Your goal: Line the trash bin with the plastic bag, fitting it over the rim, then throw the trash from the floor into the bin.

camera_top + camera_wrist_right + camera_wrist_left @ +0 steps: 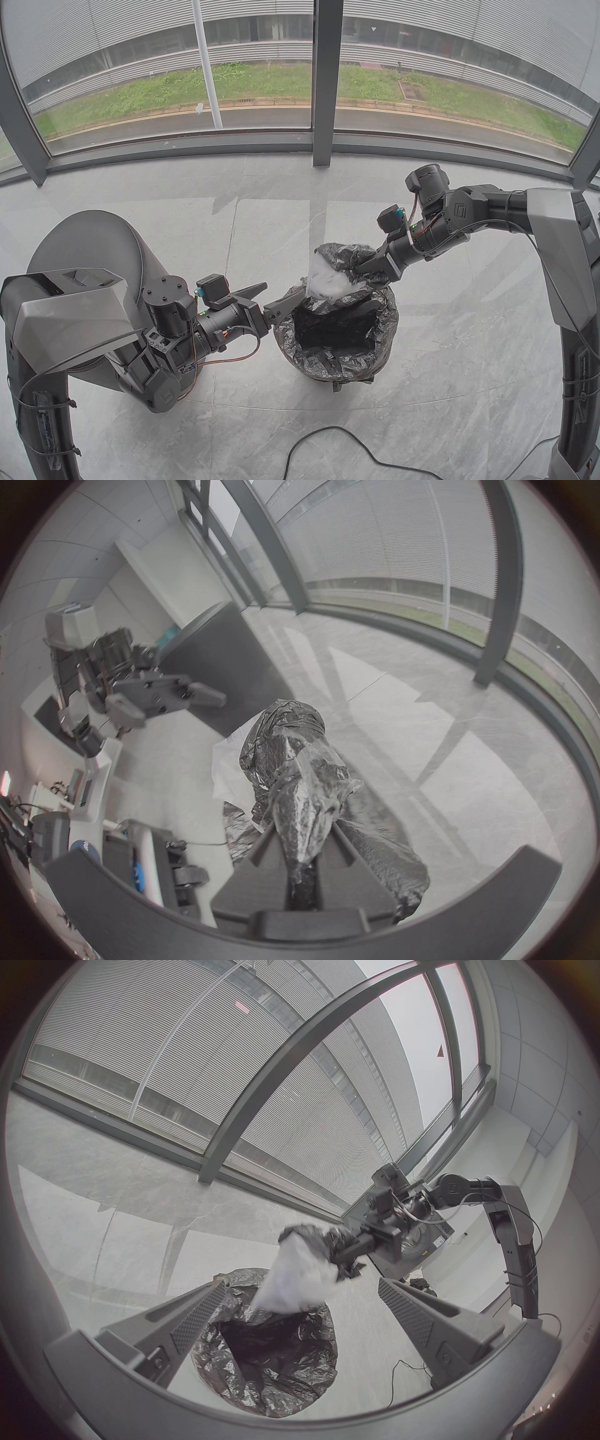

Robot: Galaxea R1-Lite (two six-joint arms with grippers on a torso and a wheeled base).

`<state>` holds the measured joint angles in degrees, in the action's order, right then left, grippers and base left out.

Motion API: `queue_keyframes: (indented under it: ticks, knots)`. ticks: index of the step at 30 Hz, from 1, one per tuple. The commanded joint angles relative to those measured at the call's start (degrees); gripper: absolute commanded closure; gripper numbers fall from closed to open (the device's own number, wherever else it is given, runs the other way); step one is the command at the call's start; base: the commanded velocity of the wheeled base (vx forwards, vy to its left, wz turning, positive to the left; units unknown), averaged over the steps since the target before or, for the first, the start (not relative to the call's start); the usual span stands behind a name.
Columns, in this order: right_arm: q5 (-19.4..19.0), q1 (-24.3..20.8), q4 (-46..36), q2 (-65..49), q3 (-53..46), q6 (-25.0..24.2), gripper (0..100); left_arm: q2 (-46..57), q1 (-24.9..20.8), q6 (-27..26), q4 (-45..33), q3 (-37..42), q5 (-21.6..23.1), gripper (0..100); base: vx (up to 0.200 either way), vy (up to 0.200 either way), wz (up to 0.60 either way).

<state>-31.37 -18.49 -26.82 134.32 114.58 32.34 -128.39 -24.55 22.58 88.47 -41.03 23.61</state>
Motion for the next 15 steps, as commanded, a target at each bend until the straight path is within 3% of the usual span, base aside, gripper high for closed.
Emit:
queue_keyframes:
  ticks: [1, 4, 14, 15]
  knots:
    - [0.60, -2.78, -5.17, 1.39, 0.01, 2.99, 100, 0.16, 1.52, 0.01, 0.04, -0.10, 0.03, 0, 0.000, 0.000, 0.00]
    - [1.13, -2.78, -7.37, 2.53, 0.01, 7.03, 100, -0.10, 1.79, 0.10, 0.04, -0.01, 0.03, 0, 0.000, 0.000, 0.00]
    - [1.31, -3.74, -7.28, 5.78, 0.01, 12.31, 100, -0.46, 3.19, 0.10, 0.04, 0.08, 0.12, 0, 0.000, 0.000, 0.00]
    - [1.31, -3.74, -7.37, 5.87, 0.01, 12.92, 0, -0.46, 3.28, 0.10, 0.04, 0.08, 0.12, 0, 0.000, 0.000, 0.00]
